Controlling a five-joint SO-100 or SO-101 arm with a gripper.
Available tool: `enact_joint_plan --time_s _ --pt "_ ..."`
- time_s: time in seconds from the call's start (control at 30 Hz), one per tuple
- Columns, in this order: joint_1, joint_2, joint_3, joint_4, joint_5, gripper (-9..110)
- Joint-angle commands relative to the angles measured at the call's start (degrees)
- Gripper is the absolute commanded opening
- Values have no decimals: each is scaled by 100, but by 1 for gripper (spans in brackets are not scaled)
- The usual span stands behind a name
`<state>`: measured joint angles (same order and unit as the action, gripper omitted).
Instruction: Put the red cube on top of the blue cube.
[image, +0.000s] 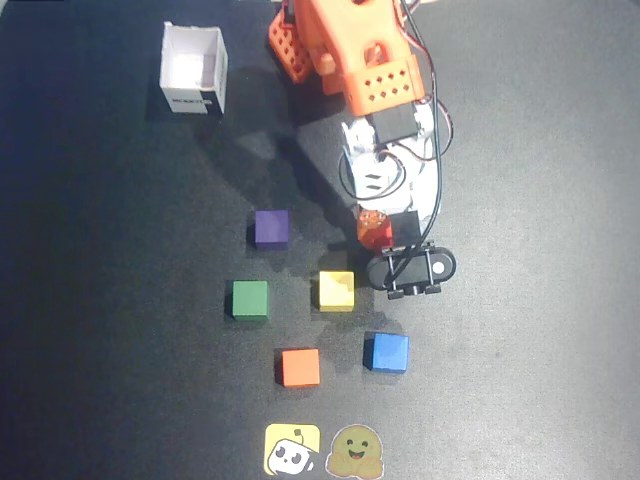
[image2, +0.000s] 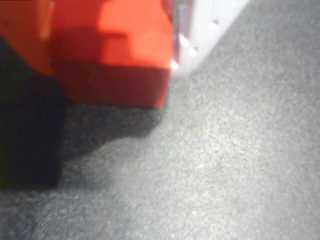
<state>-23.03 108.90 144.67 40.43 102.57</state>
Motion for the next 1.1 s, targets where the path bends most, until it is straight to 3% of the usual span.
enact_joint_plan --time_s 0.0,0.33,1.07 --pt "97 229 -483 387 18 4" --pt "264 422 -1872 1529 97 4" --pt "826 -1898 -4570 1512 202 4"
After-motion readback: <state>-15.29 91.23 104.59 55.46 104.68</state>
